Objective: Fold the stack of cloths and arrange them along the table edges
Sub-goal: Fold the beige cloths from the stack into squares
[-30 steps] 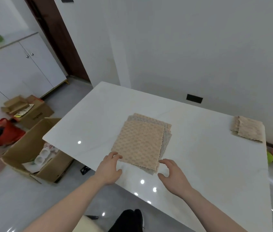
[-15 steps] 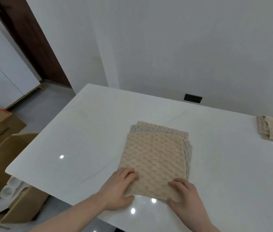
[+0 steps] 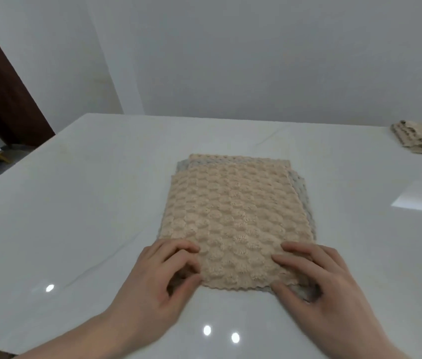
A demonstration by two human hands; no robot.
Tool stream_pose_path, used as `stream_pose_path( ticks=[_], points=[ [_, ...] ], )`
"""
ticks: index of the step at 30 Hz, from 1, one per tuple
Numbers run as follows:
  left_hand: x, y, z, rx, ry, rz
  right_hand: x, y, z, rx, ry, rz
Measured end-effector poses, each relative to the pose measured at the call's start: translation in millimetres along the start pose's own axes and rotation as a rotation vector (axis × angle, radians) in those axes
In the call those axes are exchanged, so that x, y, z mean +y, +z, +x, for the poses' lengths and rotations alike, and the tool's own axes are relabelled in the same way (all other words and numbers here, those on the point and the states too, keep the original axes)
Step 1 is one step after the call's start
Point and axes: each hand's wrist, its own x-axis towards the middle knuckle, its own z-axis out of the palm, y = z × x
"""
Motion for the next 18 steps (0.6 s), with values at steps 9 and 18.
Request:
stream_pose_path(
  ticks=[9, 18],
  points=[
    [-8, 4, -3, 0.152, 0.032, -0.030, -11, 2, -6, 0.140, 0.050, -0.042],
    [47, -29, 26, 0.020, 0.001, 0.197, -80, -54, 46, 0.222, 0.041, -0.073]
  ],
)
